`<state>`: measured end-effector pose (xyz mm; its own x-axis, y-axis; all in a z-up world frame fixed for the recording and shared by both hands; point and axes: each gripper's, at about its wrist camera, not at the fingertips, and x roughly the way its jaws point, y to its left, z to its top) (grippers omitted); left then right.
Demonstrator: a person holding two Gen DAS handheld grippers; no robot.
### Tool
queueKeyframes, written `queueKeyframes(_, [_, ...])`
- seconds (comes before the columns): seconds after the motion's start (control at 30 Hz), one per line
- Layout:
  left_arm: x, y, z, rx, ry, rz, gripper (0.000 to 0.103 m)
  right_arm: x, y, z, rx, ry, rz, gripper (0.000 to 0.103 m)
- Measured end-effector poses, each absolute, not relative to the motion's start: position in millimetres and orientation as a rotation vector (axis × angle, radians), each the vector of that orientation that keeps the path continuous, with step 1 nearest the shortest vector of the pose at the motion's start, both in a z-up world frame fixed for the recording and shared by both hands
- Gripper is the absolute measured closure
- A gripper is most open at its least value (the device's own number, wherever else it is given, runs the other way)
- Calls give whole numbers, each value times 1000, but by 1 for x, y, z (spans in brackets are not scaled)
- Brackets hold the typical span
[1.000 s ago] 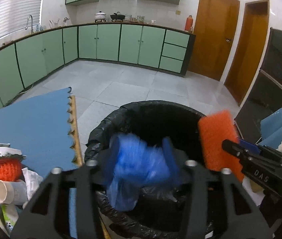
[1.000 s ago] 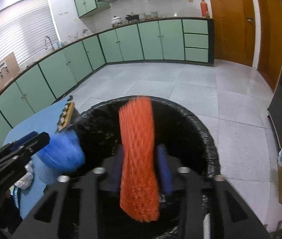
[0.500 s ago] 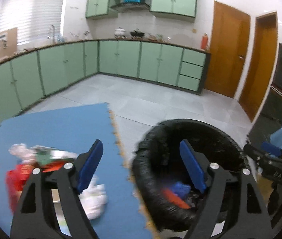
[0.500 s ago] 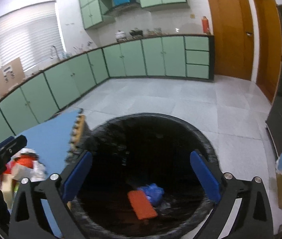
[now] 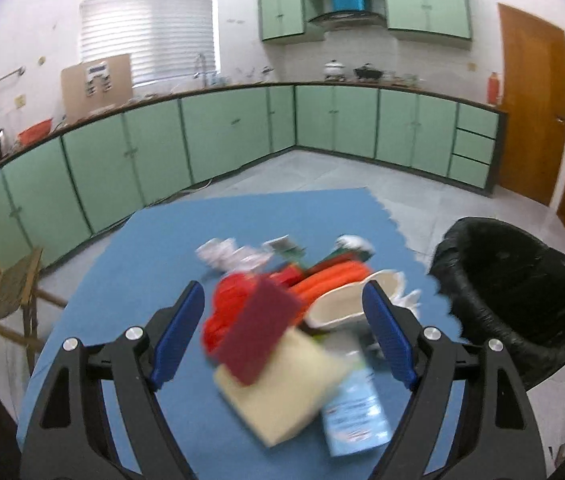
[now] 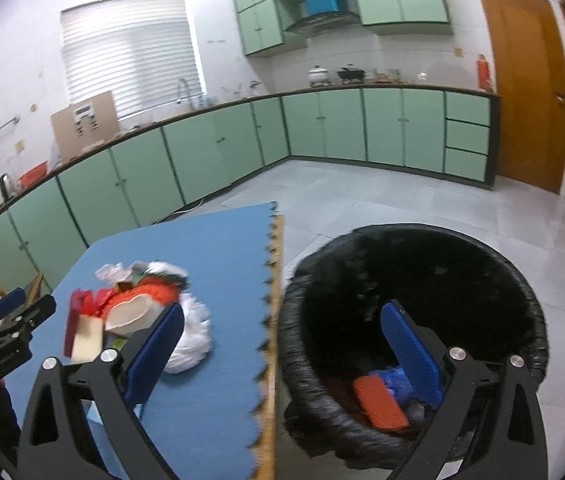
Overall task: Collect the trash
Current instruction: 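Move both tools back over the table trash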
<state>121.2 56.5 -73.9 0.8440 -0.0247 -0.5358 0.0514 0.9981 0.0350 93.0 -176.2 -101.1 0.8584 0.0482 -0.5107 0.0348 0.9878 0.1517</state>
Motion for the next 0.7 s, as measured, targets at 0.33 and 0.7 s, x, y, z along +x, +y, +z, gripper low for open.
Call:
queueKeyframes(0.33, [124,81,-100,21,599,-39,28,110,-120,-111,99,563,75,7])
queueKeyframes(0.7, [154,76,-127,45,638,-63,28,127,-111,-123,78,608,84,7])
